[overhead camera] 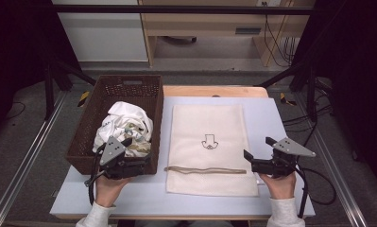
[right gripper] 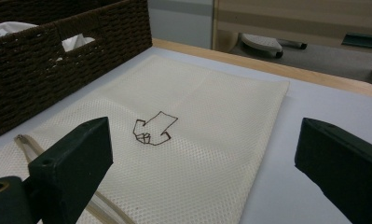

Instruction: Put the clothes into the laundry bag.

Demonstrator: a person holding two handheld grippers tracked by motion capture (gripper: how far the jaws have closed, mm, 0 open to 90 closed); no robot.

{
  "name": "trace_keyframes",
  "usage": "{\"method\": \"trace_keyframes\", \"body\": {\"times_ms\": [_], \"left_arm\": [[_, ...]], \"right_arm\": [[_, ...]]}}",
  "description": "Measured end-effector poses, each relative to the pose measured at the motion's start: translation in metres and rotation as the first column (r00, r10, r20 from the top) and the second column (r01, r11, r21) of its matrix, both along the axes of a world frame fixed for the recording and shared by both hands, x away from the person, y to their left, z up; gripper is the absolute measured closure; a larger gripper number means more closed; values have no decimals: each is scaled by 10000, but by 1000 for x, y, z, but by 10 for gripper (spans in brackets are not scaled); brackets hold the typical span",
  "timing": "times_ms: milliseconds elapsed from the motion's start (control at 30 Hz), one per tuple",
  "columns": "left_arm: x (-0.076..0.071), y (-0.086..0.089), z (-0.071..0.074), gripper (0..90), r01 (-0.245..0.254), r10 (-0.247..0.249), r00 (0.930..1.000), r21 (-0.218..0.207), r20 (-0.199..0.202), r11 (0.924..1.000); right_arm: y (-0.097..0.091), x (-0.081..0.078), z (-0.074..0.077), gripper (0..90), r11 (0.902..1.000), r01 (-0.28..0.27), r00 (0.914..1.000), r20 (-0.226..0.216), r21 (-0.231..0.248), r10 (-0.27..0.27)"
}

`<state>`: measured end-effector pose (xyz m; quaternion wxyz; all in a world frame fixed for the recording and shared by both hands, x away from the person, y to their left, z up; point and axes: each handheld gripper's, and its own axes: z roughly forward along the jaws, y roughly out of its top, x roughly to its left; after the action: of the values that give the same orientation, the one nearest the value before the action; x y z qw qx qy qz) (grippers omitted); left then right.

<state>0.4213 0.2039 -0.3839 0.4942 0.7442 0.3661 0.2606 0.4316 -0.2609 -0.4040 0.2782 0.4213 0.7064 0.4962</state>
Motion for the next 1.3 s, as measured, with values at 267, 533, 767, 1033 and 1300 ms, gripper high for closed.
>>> {"method": "trace_keyframes", "body": {"times_ms": [267, 533, 767, 1033, 1300], "left_arm": [[-4, -12, -3, 169, 268, -266, 9996, -214, 65, 9994], [-14, -32, -5, 287, 557, -553, 9982, -176, 238, 9983], [-25, -55, -8, 421, 1172, -1167, 9928, -175, 282, 9930], [-22, -80, -30, 519, 1688, -1680, 9846, 130, -484, 9856], [-21, -105, -57, 639, 2171, -2086, 9701, 593, -1242, 9744]], "right_arm": [[4, 0, 0, 53, 9999, -131, 9999, -65, -22, 131], [12, 1, -2, 64, 9994, -333, 9992, -214, -16, 333], [22, 1, -3, 89, 9983, -574, 9980, -270, -118, 570], [33, 3, -9, 112, 9957, -870, 9951, -505, -314, 853], [43, 6, -17, 144, 9933, -1023, 9919, -814, -540, 977]]}}
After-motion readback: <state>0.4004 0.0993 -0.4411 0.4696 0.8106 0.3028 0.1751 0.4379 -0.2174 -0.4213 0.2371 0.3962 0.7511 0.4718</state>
